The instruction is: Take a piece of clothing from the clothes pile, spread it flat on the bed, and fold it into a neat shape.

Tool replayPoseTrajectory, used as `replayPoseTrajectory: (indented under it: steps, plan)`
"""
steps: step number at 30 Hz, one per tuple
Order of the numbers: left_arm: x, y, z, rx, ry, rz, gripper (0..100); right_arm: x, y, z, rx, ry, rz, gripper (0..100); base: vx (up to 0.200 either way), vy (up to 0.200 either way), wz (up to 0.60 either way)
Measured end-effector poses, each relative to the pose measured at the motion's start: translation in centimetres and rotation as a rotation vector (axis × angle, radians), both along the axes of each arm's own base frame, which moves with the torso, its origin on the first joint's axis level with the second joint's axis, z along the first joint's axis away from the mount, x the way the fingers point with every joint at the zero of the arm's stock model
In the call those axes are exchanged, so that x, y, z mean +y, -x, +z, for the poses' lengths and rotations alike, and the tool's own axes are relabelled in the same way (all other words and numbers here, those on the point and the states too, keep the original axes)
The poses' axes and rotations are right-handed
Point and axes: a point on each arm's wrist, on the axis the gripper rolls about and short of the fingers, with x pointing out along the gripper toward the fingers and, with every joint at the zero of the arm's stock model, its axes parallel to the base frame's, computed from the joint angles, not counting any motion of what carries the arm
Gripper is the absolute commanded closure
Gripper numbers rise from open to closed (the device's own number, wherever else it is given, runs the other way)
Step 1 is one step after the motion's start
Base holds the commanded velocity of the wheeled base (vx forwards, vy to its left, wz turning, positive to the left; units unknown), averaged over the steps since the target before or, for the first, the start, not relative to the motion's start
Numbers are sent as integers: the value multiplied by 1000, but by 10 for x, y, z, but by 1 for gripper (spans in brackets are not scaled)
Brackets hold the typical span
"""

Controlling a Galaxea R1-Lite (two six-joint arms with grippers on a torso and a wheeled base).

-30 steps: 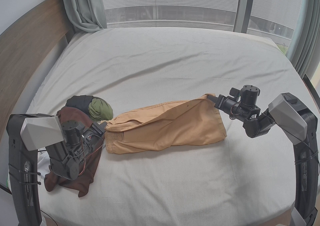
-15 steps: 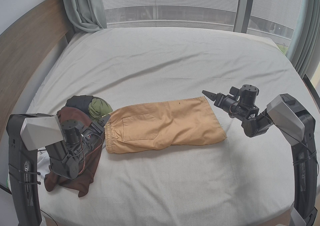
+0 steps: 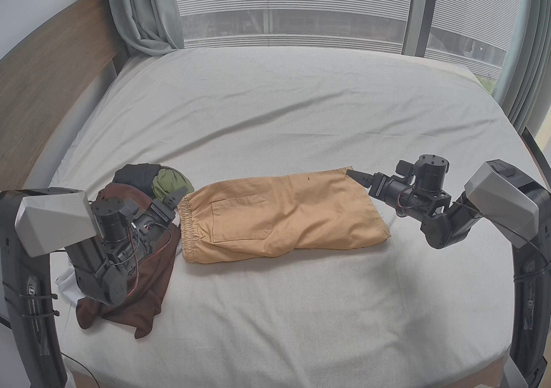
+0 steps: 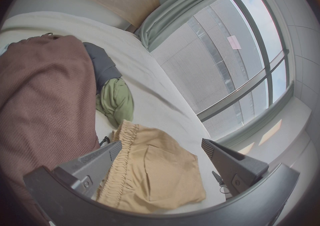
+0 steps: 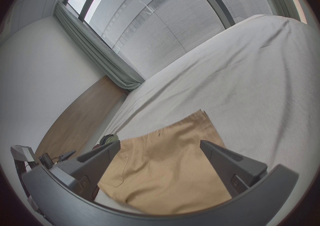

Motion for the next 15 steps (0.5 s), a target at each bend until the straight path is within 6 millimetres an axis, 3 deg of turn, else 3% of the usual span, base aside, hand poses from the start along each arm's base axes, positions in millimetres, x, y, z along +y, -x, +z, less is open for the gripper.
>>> replayPoseTrajectory:
  steps: [9,15]
  plan:
    - [2,35,36,-28,1,-156,0,3,43,2,10,-9,-4,0,0,0,0]
    - [7,50,47,-69,-81,-205,0,-1,71,0,-27,-101,-2,0,0,0,0]
